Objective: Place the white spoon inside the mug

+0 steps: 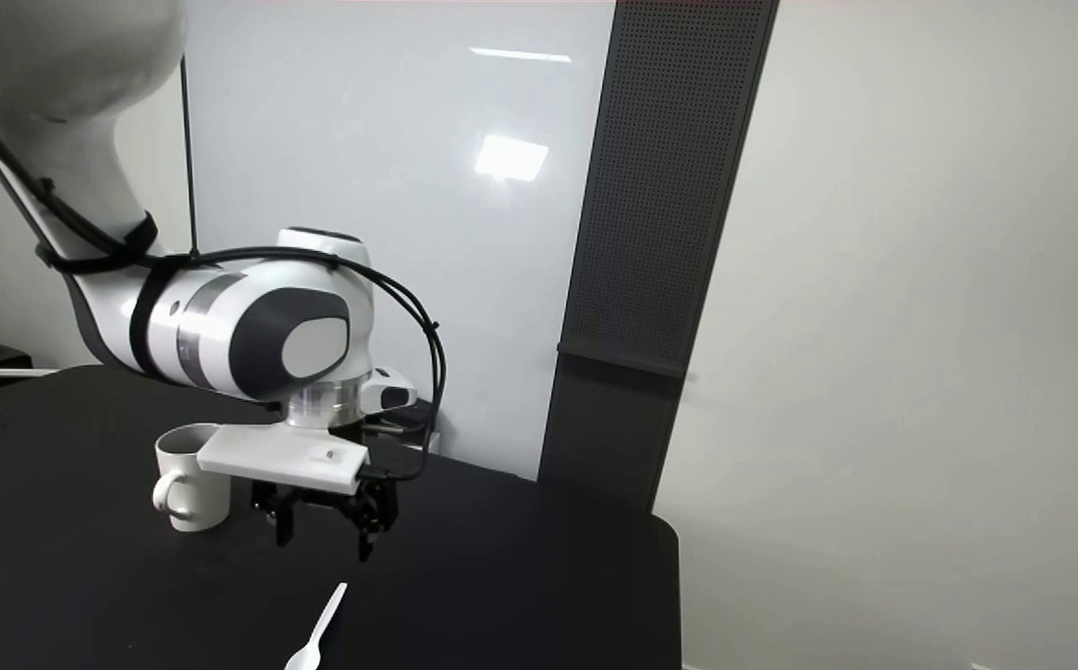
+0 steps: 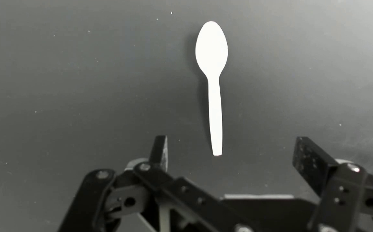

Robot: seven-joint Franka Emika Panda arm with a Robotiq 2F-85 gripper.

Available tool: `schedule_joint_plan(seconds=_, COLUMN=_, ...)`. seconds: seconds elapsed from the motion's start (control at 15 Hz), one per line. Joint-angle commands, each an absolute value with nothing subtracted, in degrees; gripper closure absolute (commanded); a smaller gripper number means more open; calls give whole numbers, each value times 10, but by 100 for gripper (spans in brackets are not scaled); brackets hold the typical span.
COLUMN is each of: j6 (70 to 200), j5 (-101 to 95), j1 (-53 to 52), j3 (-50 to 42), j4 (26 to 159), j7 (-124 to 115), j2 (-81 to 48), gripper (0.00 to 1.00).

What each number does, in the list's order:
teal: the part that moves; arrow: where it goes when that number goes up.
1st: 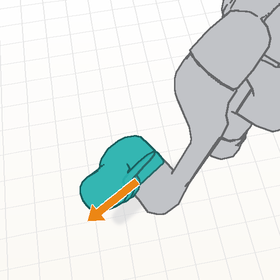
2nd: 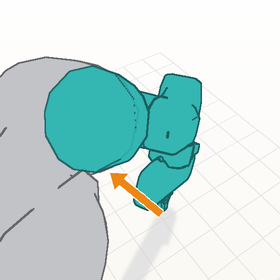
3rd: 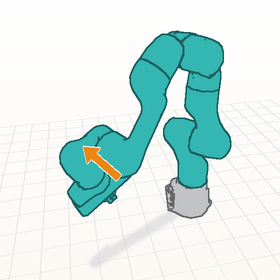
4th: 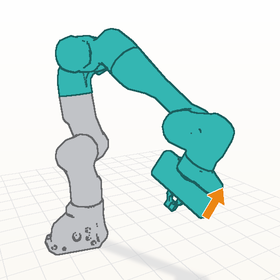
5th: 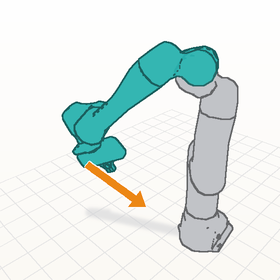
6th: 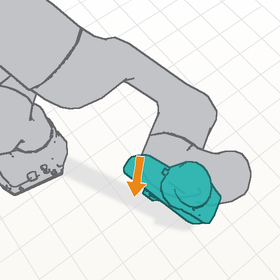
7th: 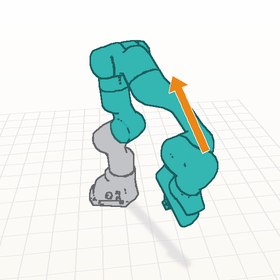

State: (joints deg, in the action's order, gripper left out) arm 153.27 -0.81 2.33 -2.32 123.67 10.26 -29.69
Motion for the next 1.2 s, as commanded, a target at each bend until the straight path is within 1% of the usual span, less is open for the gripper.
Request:
schedule_joint_plan(seconds=0.0, j6=1535, j5=-4, j1=46, j3=-8, j4=1224, j7=106, j2=-325, gripper=0)
schedule_joint_plan(seconds=0.6, j6=1594, j5=-6, j1=77, j3=9, j4=1239, j7=135, j2=-366, gripper=0)
schedule_joint_plan(seconds=1.13, j6=1644, j5=-20, j1=64, j3=2, j4=1245, j7=122, j2=-386, gripper=0)
